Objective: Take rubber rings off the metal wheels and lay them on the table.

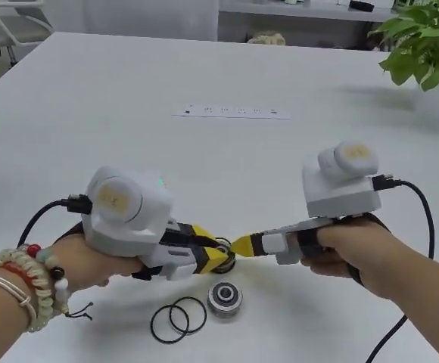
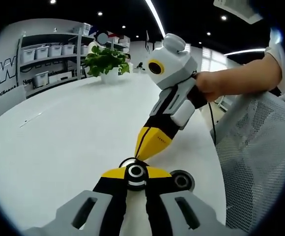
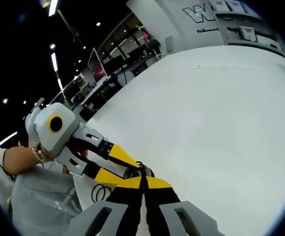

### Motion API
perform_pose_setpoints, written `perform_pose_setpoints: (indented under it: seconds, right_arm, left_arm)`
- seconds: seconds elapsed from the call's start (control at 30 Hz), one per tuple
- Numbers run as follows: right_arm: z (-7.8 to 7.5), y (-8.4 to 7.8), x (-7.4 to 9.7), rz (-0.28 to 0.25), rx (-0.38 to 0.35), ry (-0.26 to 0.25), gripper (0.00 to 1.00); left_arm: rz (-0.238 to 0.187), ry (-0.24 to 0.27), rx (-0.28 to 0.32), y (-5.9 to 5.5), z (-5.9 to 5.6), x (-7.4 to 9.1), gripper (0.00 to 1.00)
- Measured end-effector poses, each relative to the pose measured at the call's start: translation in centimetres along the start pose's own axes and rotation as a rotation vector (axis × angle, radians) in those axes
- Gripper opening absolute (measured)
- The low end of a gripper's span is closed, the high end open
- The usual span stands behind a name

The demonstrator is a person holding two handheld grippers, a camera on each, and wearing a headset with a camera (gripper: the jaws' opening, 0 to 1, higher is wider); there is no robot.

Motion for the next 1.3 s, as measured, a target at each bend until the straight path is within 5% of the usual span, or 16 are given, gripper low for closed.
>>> perform_pose_setpoints:
  seconds: [0.3,0.43,0.8,1.0,1.13,1.2,1.3]
  right_arm:
    - [0.1,0.3,0.1,-0.002,0.018,-0.017,0.00]
    - [0.0,0.7,0.3,-0.019,0.015,-0.018,0.00]
    - [0.3,2.1,1.0,-0.071,0.030,-0.022,0.00]
    - [0.8,3.3,1.6,-0.116,0.045,-0.021,0.00]
    - [1.1,3.7,1.8,-0.132,0.059,-0.018,0.00]
    - [1.1,3.8,1.8,-0.135,0.061,-0.018,0.00]
    - [1.2,3.9,1.9,-0.137,0.065,-0.018,0.00]
  left_arm:
    - [0.035,0.000,-0.041,0.3,0.1,0.6,0.15]
    - [0.041,0.020,-0.071,0.7,0.3,1.0,0.28]
    - [-0.004,0.024,-0.111,3.1,0.2,2.3,0.37]
    - [0.001,0.091,-0.141,4.1,0.8,2.9,0.59]
    - [0.001,0.117,-0.131,4.4,1.3,3.2,0.60]
    - [0.027,0.169,-0.097,4.2,2.1,3.6,0.61]
    - [0.007,0.183,-0.087,4.5,2.6,4.0,0.60]
Point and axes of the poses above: the centre of the closed fingertips' face, and the gripper's own axes: x roughly backward along the fingers, z roughly to its left, y roughly out of its top, the point moved 4 cm from there along x, roughly backward along the fingers, and after that the axes turned 3 degrees about y, right-handed, at the moved point
